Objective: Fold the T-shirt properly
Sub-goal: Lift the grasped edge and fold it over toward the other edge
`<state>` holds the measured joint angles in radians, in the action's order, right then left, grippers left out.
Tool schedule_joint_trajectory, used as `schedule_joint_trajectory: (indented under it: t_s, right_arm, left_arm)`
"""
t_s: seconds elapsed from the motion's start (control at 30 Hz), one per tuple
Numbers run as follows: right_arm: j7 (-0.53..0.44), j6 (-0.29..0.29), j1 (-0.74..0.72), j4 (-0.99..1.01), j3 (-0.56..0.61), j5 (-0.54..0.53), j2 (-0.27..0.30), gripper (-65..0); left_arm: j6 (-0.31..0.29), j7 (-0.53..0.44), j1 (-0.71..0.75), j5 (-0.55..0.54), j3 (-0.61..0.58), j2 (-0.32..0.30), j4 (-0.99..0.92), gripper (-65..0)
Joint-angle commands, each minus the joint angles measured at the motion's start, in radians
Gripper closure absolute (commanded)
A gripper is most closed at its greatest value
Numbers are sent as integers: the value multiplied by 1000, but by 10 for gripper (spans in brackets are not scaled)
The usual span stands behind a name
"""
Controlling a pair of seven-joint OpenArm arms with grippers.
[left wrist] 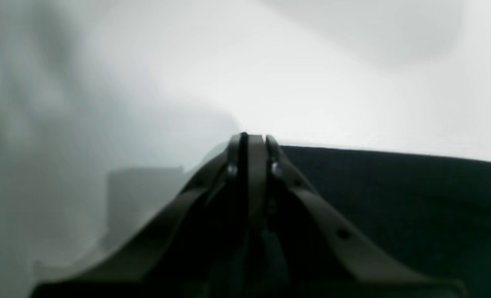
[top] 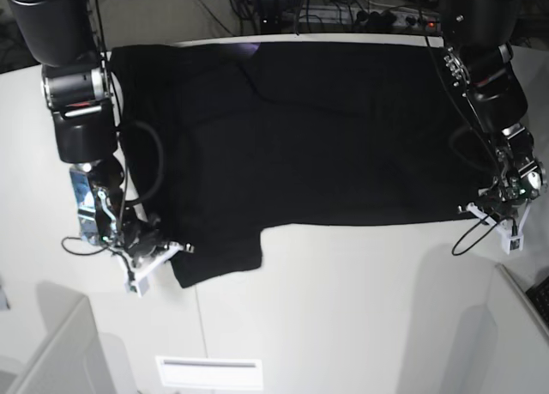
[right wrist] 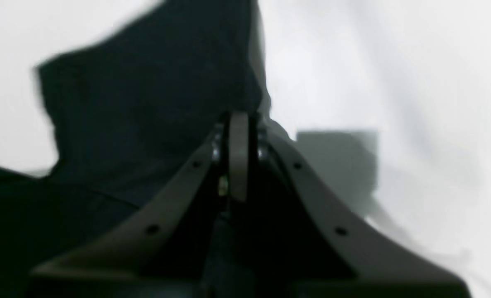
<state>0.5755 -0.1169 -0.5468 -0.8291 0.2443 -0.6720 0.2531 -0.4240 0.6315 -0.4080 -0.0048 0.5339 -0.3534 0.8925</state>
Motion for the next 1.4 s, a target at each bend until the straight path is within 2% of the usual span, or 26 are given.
schedule_joint_trajectory:
  t_s: [0.0,0.17,0.33,0.47,0.57,0.7,0.87,1.13,1.37]
  right_arm:
    - [-24,-4,-26,-45,-6,-4,18,0]
    - [-7,0,17,-134,-6,-5,35,0]
    - [13,0,41,-170,-7,-5,44,0]
    - [13,1,72,-217,-10,-10,59,0]
    - [41,1,107,-258,-72,-5,61,0]
    - [94,0,143,-318,-150,-4,61,0]
    - [156,0,195,-408,-196,-4,61,0]
    - [203,0,276,-499,-267,-9,58,0]
    - [257,0,340,-597,-345,-10,56,0]
  left_arm:
    - [-3,-22,-13,-10,1,-11,49,0]
    - [-3,-22,36,-24,1,3,133,0]
    - [-3,66,96,-177,1,0,230,0]
    - [-3,77,183,-243,1,-2,360,0]
    - [-3,81,235,-251,5,3,431,0]
    - [-3,143,265,-252,13,3,498,0]
    - [-3,150,340,-252,12,6,630,0]
    - [-3,152,427,-252,13,30,772,0]
    - [-3,175,489,-254,71,66,859,0]
